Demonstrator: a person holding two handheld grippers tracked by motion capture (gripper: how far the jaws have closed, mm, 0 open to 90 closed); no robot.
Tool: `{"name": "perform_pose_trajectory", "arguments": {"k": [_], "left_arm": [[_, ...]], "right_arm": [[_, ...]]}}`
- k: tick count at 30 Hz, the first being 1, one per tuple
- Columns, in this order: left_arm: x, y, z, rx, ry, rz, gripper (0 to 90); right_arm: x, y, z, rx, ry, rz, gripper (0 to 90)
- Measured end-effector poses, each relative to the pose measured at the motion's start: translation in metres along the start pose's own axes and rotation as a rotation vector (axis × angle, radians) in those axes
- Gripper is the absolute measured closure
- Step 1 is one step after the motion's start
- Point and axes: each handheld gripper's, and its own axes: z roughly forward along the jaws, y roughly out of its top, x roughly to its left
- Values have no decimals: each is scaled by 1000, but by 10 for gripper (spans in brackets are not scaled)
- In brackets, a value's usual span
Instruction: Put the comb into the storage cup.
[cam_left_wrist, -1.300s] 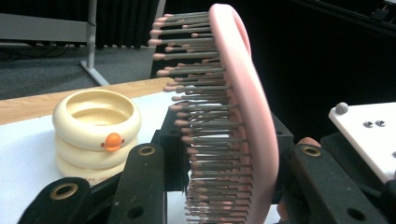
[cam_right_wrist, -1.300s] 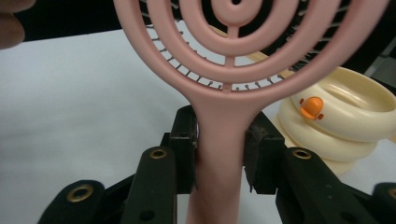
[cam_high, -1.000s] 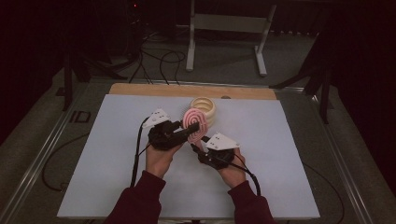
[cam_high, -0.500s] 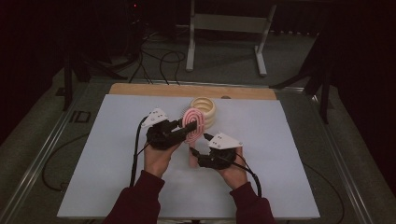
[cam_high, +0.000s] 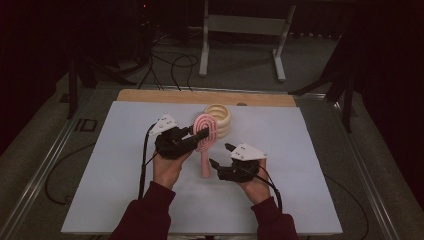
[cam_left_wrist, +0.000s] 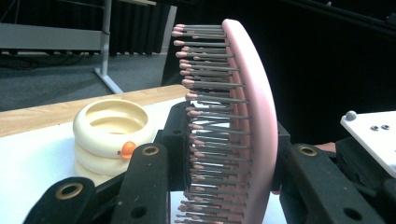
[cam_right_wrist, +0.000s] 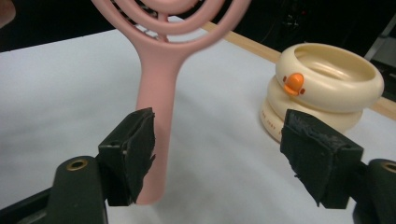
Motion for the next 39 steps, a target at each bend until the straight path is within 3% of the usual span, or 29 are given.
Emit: {"name": "perform_pose_trajectory", "arguments": {"k": [4, 9, 11, 15, 30, 39], "left_arm": [[0, 1, -1, -2, 1, 4, 648], [1, 3, -3, -5, 3, 3, 648], [2, 3, -3, -2, 4, 5, 648], [4, 5, -4, -4, 7, 3, 649], [6, 13, -7, -12, 8, 12, 649], [9, 17, -10, -20, 11, 14, 648]], "right_arm": [[-1, 0, -4, 5, -4, 7, 246], [-3, 0, -7, 7, -9, -20, 225], [-3, 0, -8, 4, -17, 4, 206], [-6, -2, -10, 20, -26, -19, 172], [-20, -16, -26, -3, -53, 44, 131], [-26, -23, -36, -16, -77, 57, 127]]}}
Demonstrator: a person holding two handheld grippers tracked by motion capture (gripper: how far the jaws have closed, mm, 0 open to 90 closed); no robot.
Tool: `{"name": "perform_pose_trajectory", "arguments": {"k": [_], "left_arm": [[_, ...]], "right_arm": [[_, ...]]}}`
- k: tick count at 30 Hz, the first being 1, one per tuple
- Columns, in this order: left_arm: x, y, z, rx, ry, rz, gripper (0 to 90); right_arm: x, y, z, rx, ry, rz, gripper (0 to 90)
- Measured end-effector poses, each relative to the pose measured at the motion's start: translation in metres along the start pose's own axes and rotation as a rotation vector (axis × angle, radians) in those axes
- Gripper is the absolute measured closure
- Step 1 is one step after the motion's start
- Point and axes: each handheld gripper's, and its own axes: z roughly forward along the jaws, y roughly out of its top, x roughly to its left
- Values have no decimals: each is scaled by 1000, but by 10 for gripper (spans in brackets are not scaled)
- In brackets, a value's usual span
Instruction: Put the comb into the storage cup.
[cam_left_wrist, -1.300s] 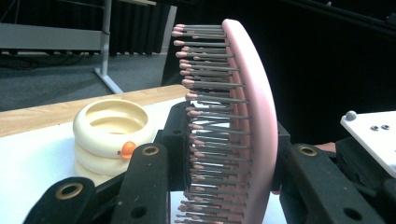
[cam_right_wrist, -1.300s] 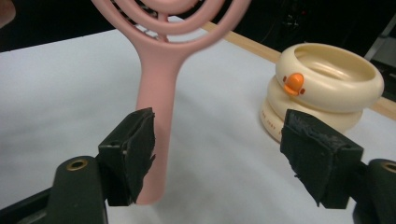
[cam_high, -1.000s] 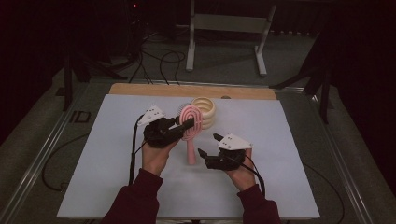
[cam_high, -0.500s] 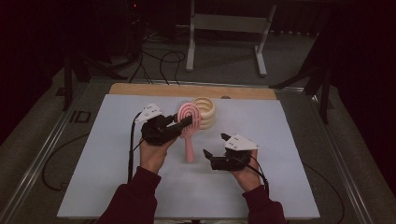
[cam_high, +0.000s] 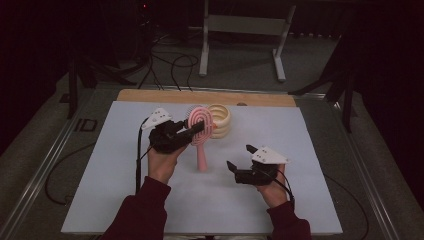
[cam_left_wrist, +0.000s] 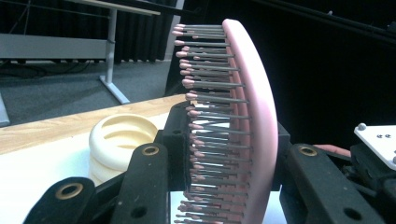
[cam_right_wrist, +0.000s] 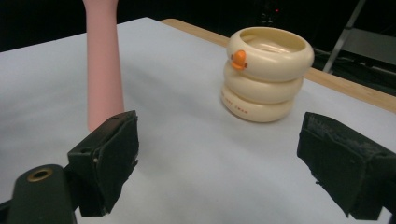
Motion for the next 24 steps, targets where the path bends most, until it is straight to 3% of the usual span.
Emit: {"name": "perform_pose_trajectory", "arguments": {"k": [24], "left_arm": [[10, 15, -9, -23, 10, 5, 648]], "right_arm": [[-16, -26, -30, -36, -19, 52, 116]]}}
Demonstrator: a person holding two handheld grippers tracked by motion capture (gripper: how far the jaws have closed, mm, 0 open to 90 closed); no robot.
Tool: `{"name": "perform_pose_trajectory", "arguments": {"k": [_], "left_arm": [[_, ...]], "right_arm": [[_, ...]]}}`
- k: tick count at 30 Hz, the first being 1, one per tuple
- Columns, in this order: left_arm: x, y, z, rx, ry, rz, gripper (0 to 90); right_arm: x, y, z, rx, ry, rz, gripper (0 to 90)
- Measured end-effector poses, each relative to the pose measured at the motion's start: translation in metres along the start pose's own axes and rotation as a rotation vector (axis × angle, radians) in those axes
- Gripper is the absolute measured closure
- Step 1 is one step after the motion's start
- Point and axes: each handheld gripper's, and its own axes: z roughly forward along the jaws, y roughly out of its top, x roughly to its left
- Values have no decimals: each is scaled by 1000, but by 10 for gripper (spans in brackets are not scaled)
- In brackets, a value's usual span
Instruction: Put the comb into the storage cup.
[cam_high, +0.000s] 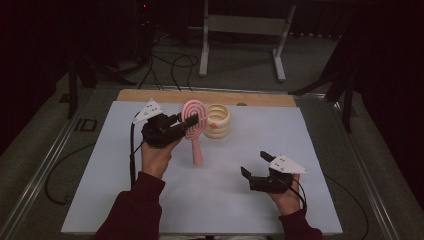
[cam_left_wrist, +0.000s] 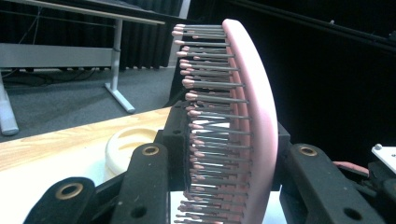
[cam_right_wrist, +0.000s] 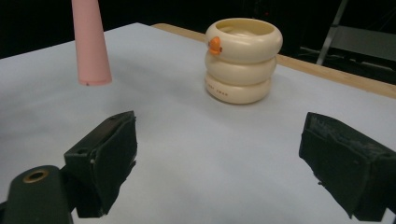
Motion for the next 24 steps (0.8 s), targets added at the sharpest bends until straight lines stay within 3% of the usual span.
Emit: {"name": "perform_pose_trajectory", "arguments": {"k": [24], "left_arm": [[12, 9, 0, 5, -12, -7, 649]], "right_arm": [[-9, -20, -24, -42, -11, 17, 114]]}}
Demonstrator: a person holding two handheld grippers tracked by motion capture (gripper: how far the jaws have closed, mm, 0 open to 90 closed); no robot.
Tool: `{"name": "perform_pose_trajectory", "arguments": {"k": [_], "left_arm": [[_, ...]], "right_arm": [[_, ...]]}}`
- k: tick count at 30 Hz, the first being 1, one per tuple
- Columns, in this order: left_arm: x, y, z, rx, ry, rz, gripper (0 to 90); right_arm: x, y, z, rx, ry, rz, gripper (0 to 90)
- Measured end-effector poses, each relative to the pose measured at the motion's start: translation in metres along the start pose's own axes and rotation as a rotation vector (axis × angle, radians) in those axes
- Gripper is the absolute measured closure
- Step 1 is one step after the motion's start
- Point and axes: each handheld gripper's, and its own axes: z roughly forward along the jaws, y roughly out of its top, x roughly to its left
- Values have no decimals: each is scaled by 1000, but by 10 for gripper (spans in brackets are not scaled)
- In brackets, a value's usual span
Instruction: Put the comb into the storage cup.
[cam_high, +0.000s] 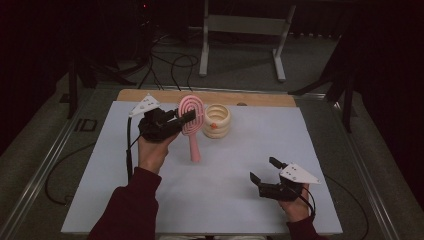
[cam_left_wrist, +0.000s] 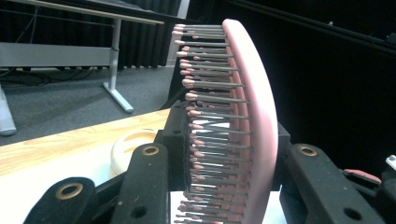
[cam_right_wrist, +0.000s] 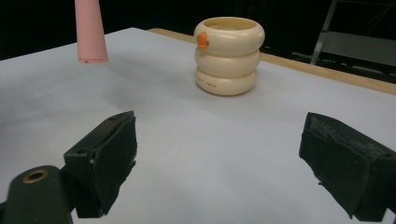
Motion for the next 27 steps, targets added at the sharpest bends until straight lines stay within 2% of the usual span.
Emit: {"name": "perform_pose_trajectory", "arguments": {"k": [7, 22, 27], "left_arm": [[2, 3, 1, 4, -3, 15, 649], [13, 7, 5, 26, 4, 21, 649], [15, 11, 8, 46, 16, 40, 649]], "right_arm": [[-1, -4, -5, -3, -8, -1, 114], [-5, -8, -17, -11, -26, 10, 115], [-6, -10, -18, -11, -31, 16, 115]]}}
